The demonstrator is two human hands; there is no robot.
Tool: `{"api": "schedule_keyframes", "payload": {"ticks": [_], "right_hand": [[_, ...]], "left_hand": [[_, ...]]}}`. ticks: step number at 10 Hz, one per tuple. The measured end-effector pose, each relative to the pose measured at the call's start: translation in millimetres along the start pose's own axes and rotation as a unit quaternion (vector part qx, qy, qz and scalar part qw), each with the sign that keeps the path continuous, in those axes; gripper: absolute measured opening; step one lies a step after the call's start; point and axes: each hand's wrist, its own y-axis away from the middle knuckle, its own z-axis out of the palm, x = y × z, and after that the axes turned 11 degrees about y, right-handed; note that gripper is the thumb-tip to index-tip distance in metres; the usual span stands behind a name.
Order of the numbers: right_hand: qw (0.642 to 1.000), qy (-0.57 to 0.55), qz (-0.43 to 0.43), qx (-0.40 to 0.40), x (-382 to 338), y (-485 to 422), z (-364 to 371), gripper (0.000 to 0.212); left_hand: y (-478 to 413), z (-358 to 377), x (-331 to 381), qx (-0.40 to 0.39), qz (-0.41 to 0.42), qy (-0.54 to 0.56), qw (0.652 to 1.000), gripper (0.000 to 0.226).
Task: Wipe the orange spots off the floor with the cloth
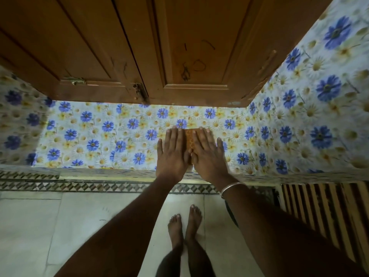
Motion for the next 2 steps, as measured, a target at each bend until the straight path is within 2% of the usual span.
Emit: {"api": "schedule_keyframes", "payload": {"ticks": [1,2], "right_hand": [[0.999,0.014,0.008,-0.043,1.4,-4.7,13.5,0.069],[0.999,0.017,0.023,-0.043,-2.4,-7.0,7.3,0.067]], "left_hand": [[-3.6,6.1,-10.5,-0.076,-0.02,-0.033,0.996,0.091],[-6.2,1.0,-4.7,-0.085,-0.035,-0.03,0.995,0.078]]}}
